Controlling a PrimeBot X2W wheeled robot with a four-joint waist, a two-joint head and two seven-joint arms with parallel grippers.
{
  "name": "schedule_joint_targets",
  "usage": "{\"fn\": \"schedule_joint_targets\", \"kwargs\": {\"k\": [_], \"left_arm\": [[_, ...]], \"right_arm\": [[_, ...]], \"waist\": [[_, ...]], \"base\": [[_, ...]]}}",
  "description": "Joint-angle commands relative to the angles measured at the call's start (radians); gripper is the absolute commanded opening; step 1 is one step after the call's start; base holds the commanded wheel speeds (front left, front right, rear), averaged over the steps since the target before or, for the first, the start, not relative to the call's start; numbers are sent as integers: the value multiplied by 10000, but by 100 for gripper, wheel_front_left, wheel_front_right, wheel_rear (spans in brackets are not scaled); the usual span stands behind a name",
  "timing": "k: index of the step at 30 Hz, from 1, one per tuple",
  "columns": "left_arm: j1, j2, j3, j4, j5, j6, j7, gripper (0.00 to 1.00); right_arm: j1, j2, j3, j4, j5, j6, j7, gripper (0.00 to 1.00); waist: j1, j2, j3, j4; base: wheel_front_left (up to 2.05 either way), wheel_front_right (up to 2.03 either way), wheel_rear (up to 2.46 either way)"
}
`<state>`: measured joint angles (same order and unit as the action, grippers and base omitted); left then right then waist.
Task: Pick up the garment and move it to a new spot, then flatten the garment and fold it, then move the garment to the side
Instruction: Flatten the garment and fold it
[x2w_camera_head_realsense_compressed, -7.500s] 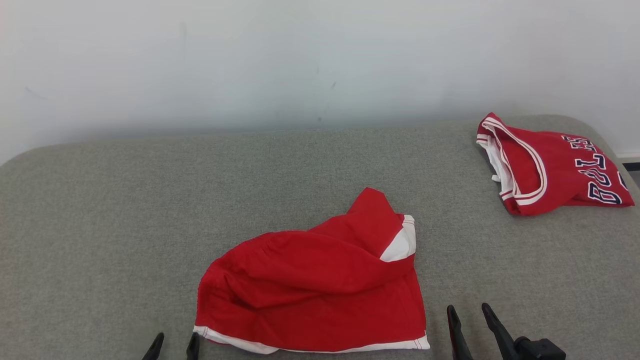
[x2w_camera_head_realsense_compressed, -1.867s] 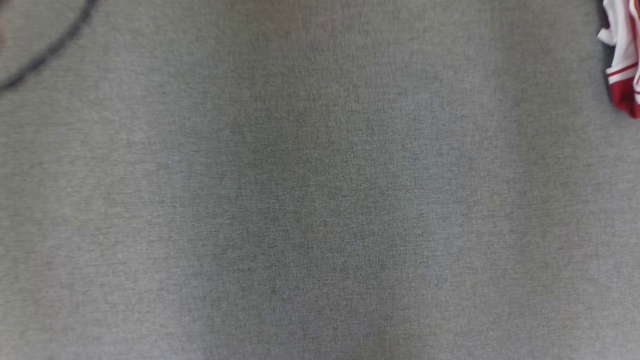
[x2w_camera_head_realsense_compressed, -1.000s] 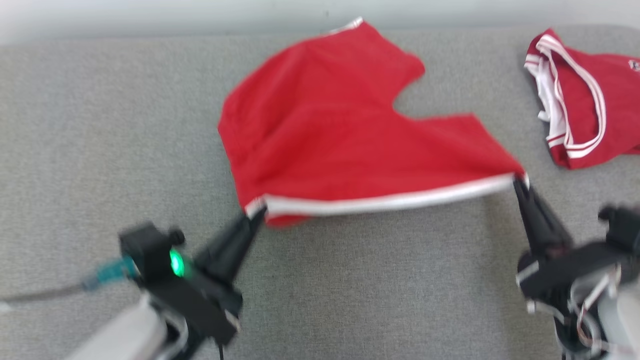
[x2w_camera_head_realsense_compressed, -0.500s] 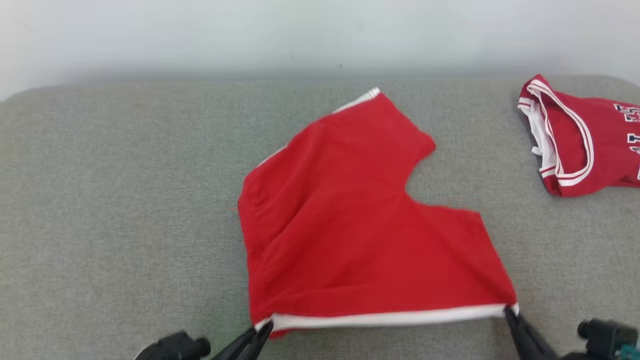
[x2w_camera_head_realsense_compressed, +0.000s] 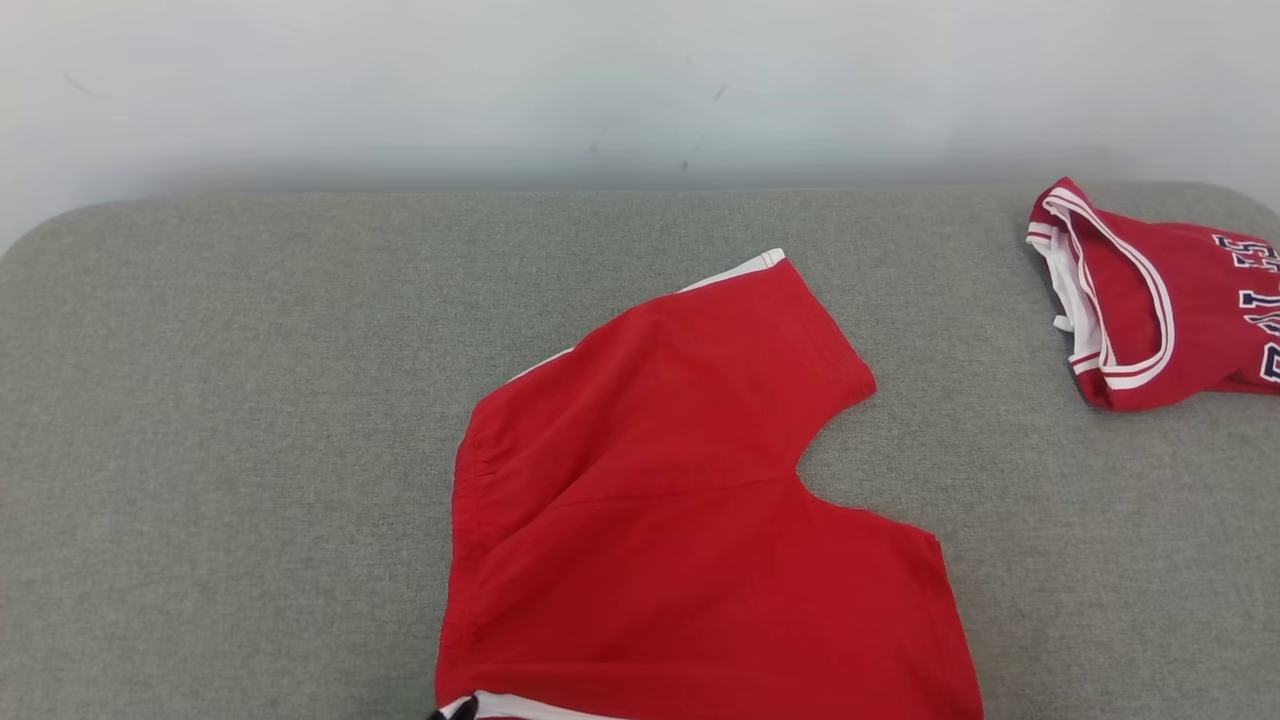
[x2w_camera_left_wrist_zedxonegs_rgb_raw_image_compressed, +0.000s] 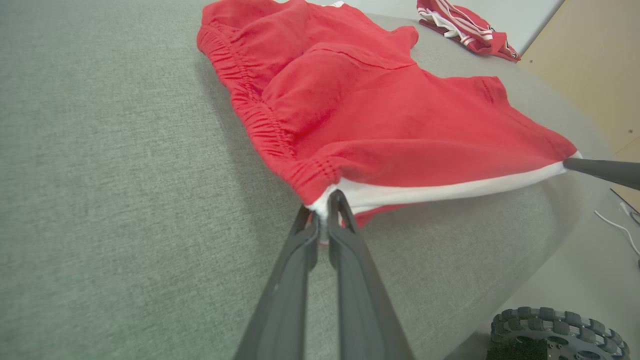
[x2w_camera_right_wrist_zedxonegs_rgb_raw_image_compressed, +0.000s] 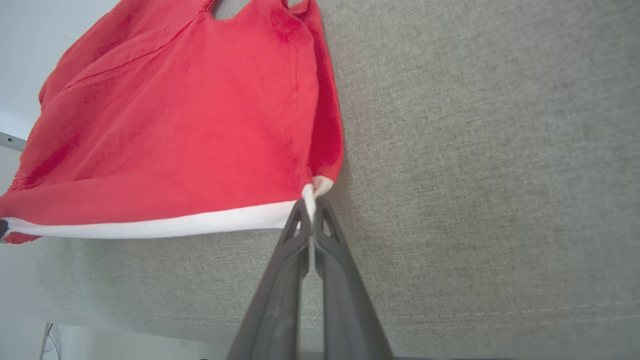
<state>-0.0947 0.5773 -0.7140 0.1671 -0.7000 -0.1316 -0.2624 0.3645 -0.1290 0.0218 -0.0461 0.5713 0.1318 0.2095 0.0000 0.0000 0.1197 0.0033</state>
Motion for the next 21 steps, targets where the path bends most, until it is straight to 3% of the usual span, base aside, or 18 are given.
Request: {"fn": "schedule_joint_targets", "kwargs": {"k": [1, 11, 21], "left_arm": [[180, -130, 72, -62, 134, 28, -25, 0], [-59, -795, 514, -643, 762, 28, -25, 0], [-1310, -1048, 722, -1076, 797, 28, -26, 0]], "right_arm": [[-158, 23, -58, -71, 7, -28, -72, 0], [-1344, -302, -631, -351, 374, -28, -193, 0], [-3845, -1334, -547, 19, 690, -28, 369, 0]], "waist": [[0, 0, 4, -28], [0, 0, 96, 104], [0, 0, 573, 587]], "base": [[0, 0, 0], [0, 0, 0], [0, 0, 0]]}}
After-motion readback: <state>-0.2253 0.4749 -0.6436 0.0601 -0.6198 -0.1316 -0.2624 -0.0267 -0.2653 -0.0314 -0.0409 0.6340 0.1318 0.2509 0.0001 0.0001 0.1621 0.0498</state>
